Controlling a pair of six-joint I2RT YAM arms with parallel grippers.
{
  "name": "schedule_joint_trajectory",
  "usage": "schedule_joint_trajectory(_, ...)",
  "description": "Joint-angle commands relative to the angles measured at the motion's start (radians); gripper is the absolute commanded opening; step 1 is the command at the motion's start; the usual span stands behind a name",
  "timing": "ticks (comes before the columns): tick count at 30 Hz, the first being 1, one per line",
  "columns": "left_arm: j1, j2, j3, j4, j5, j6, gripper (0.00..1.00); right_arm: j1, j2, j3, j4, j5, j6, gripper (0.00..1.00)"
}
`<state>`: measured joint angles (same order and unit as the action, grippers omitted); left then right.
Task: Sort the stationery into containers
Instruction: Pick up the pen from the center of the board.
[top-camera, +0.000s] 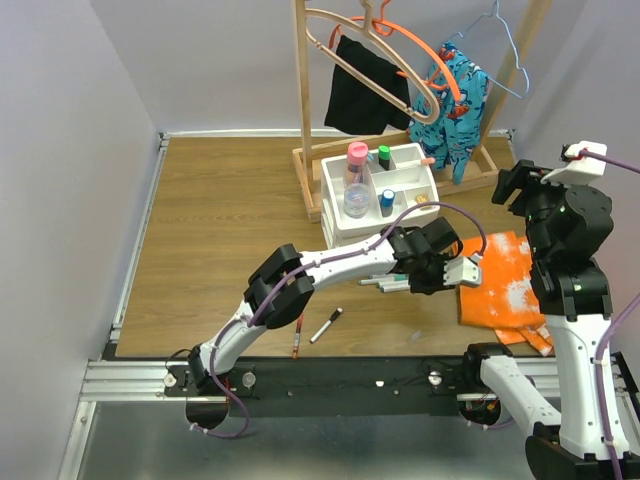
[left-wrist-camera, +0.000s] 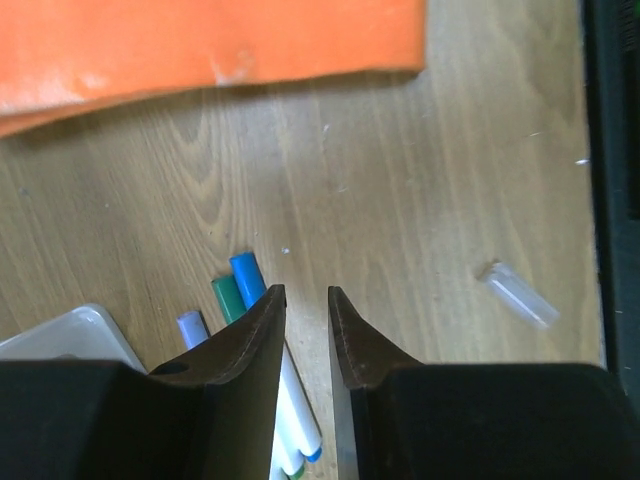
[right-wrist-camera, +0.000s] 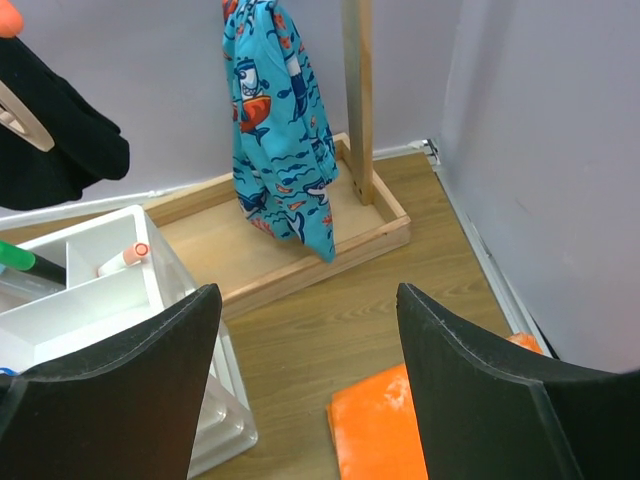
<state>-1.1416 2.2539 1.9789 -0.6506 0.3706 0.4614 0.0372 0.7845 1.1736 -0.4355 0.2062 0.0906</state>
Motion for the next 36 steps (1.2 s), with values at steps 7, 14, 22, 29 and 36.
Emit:
schedule_joint_trajectory(7, 0.055, 0.108, 0.078, 0.002, -0.009, -0.004, 0.30, -0.005, -0.013, -0.037, 0.046, 0.030, 0.015, 0.79)
schedule_joint_trajectory(14, 0.069, 0.159, 0.123, -0.024, 0.005, -0.003, 0.29, -0.007, -0.005, -0.051, 0.043, 0.032, 0.017, 0.79)
schedule_joint_trajectory(22, 0.068, 0.167, 0.135, -0.029, 0.021, -0.012, 0.28, -0.005, 0.007, -0.068, 0.060, 0.027, 0.024, 0.79)
schedule_joint_trajectory(29, 0.068, 0.168, 0.117, -0.044, 0.031, -0.004, 0.26, -0.006, 0.007, -0.080, 0.060, 0.024, 0.028, 0.80)
schedule_joint_trajectory(36, 0.063, 0.171, 0.097, -0.049, 0.040, -0.004, 0.26, -0.007, -0.002, -0.091, 0.060, 0.029, 0.032, 0.80)
